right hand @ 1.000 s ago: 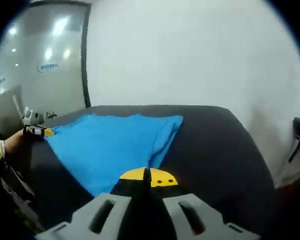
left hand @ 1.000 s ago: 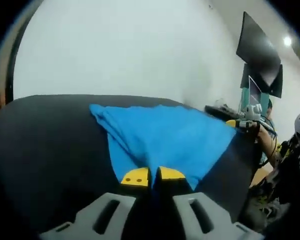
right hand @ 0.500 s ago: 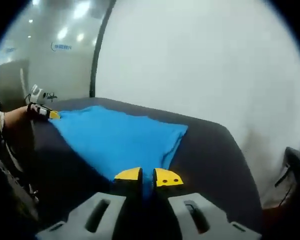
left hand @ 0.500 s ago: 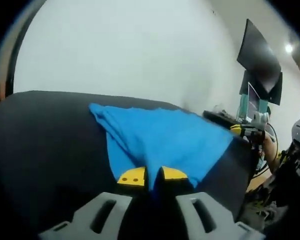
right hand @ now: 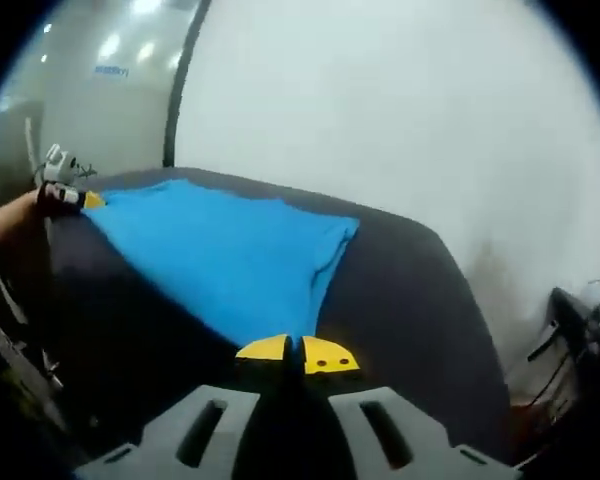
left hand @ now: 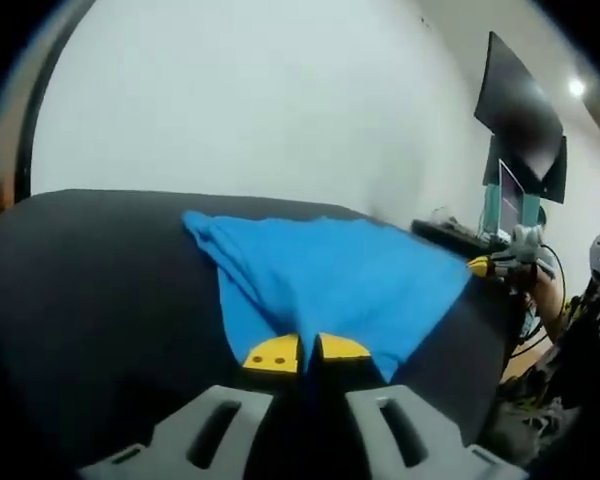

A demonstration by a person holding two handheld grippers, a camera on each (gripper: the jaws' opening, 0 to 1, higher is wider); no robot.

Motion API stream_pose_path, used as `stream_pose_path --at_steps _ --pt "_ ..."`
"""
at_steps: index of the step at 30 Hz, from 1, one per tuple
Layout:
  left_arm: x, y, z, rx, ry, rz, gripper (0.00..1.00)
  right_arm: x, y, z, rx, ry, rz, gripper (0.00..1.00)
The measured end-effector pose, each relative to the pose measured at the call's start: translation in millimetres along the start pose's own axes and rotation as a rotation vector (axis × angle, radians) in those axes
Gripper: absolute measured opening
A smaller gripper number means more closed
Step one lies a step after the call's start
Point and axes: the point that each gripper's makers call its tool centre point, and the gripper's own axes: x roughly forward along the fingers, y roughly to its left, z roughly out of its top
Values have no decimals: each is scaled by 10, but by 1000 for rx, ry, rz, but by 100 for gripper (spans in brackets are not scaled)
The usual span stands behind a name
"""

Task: Spread out the cloth and fold it

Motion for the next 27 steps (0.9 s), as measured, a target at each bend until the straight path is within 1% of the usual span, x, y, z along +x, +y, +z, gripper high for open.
stream_pose_path --at_steps 2,4,6,7,8,9,10,11,12,13,14,15,16,17,19,20,21,22,23,25,26,27 --pt "0 10 2 -7 1 -5 1 -20 -5 2 -2 -7 3 0" --pt "-1 15 0 -18 1 -11 1 12 -32 -51 -2 13 -14 0" --pt "0 6 -3 -17 2 -18 2 57 1 -100 -3 35 -8 1" --pt "-14 -10 3 -17 -3 -24 3 48 31 -87 -7 26 -5 1" --pt "-39 -26 11 -2 -5 -37 6 36 35 -49 -16 7 -9 3" --pt "-88 -21 30 2 -6 -41 7 15 21 11 -65 -14 -16 6" --pt "-147 -8 108 -28 -38 -47 7 -29 -10 75 -133 -32 -38 8" --pt "-232 31 244 -98 -104 -43 6 -82 -66 166 -183 -62 -80 9" --pt "-327 93 356 -153 -159 -31 6 -145 -112 275 -210 -107 -120 9" --pt "-432 199 410 -190 -186 8 6 -199 -139 374 -214 -146 -138 9" --pt "-525 292 409 -213 -179 43 6 -238 -139 453 -189 -178 -134 9" --pt "-602 350 392 -223 -166 63 6 -256 -119 529 -145 -211 -116 9" --pt "-650 349 370 -207 -155 58 6 -261 -92 596 -108 -242 -91 9" --pt "-675 280 321 -175 -134 36 6 -241 -45 633 -82 -257 -61 10" --pt "-670 16 193 -77 -90 -66 8 -154 64 653 -57 -254 -9 10" --pt "-654 -62 130 -46 -66 -87 14 -95 133 654 -55 -246 12 10" --pt "-622 -140 24 5 -23 -104 19 -40 220 654 -67 -237 31 10" --pt "-588 -208 -82 66 20 -120 22 16 325 656 -89 -230 59 10" --pt "-553 -251 -186 121 64 -127 24 69 425 651 -118 -224 87 11" --pt "-483 -246 -351 166 139 -101 24 164 555 571 -127 -182 123 11" --pt "-452 -258 -201 223 39 -99 22 185 573 534 -122 -168 129 11" --pt "-450 -246 -219 180 53 -88 22 202 586 478 -117 -153 135 12"
